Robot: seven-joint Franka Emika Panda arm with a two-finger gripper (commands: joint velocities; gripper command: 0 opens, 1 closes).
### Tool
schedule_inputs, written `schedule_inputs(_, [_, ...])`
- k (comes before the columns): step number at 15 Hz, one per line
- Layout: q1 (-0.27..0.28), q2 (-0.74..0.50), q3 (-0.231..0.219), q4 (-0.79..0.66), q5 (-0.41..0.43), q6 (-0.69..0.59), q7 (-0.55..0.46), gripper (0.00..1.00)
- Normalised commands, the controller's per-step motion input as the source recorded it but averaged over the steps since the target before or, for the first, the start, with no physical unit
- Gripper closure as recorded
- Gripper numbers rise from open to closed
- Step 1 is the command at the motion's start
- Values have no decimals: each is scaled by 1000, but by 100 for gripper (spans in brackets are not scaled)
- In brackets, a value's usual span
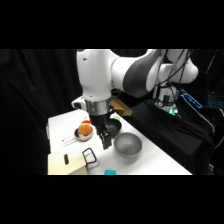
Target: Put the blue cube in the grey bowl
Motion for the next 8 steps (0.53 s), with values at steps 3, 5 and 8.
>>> schedule_inputs(3, [177, 291, -49, 356, -107, 21, 412, 0])
schedule_inputs(5, [166, 280, -85, 334, -84, 50, 402, 0])
schedule_inputs(8, [157, 194, -138, 249, -84, 94, 422, 0])
